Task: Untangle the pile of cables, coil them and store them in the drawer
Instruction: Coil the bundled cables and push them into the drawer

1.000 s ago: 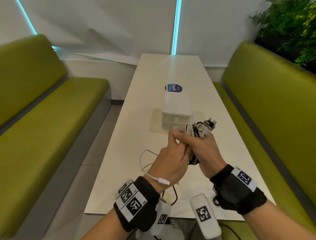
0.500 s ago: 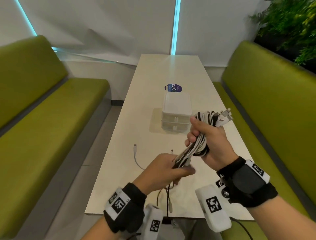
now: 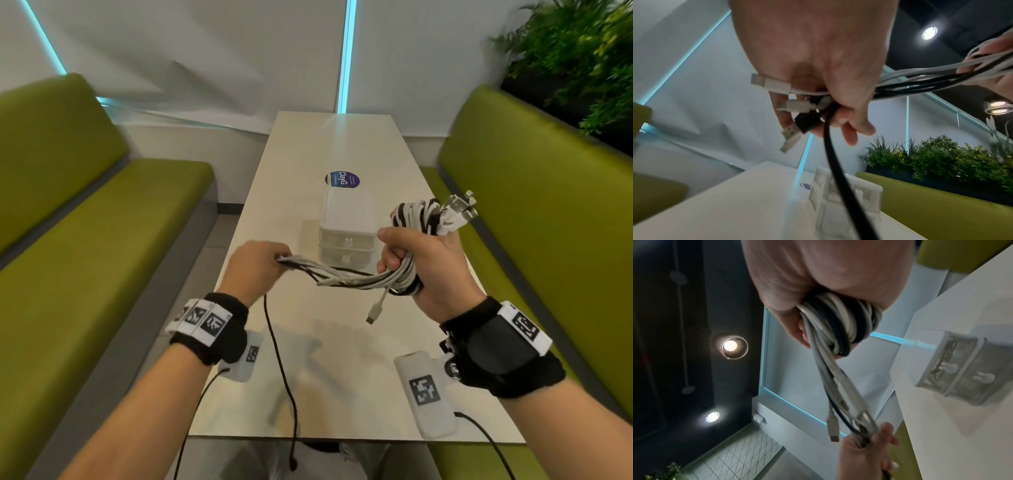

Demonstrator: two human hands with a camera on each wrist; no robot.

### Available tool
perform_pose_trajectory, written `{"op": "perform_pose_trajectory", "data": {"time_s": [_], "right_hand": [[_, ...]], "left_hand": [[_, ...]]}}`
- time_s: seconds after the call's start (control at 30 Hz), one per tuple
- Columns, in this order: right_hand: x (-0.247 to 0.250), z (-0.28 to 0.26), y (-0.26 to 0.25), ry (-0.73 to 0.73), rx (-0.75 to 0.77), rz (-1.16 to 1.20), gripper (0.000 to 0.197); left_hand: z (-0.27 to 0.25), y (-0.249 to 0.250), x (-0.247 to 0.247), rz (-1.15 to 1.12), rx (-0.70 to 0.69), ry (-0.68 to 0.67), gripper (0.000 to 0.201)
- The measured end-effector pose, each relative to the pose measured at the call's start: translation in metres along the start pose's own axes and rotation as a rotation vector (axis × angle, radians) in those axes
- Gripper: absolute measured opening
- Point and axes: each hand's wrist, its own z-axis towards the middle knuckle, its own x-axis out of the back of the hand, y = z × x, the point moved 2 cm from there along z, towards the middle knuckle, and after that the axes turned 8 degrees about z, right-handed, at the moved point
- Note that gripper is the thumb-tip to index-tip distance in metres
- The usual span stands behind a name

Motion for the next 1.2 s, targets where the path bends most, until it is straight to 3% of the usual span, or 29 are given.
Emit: {"op": "perform_pose_trajectory", "data": {"time_s": [0.13,0.2,0.27,0.37,0.43,0.5,0.57,0.63,0.77,0.93,1.07,1.2], "right_hand": [[-0.005,0.006,0.0,-0.026,0.052,-0.074,0.034],[-0.005,0.007,0.002,-0.034,0.068,-0.107,0.033],[-0.001,0.007,0.006,-0.012,0.076,-0.152,0.032],[0.007,0.003,0.013,0.045,0.135,-0.249,0.029],[0.015,0.0,0.02,0.095,0.176,-0.288,0.026],[0.021,-0.001,0.026,0.128,0.207,-0.313,0.024],[0.026,-0.001,0.031,0.149,0.229,-0.348,0.023],[0.027,-0.001,0.033,0.154,0.246,-0.347,0.019],[0.017,0.0,0.032,0.156,0.27,-0.304,0.016],[0.012,-0.002,0.027,0.183,0.228,-0.192,0.033],[0.016,-0.009,0.025,0.164,0.227,-0.237,0.042],[0.016,-0.014,0.022,0.074,0.115,-0.078,0.026]], "left_hand": [[0.014,-0.005,0.018,-0.009,0.031,0.44,0.027],[0.021,-0.001,0.022,-0.021,0.027,0.541,0.024],[0.024,0.003,0.016,0.1,0.033,0.388,0.018],[0.018,0.003,-0.012,0.353,0.074,-0.091,0.029],[0.006,-0.002,-0.03,0.298,0.081,-0.372,0.057],[-0.006,-0.002,-0.035,0.192,0.024,-0.577,0.097],[-0.015,0.009,-0.025,0.092,-0.065,-0.659,0.123],[-0.02,0.029,-0.003,-0.058,-0.156,-0.594,0.133],[-0.028,0.083,0.025,-0.34,-0.294,-0.356,0.125],[-0.037,0.122,-0.002,-0.505,-0.226,-0.3,0.108],[-0.042,0.118,-0.017,-0.519,-0.269,-0.296,0.039],[-0.049,0.108,-0.021,-0.495,-0.324,-0.362,0.042]]}}
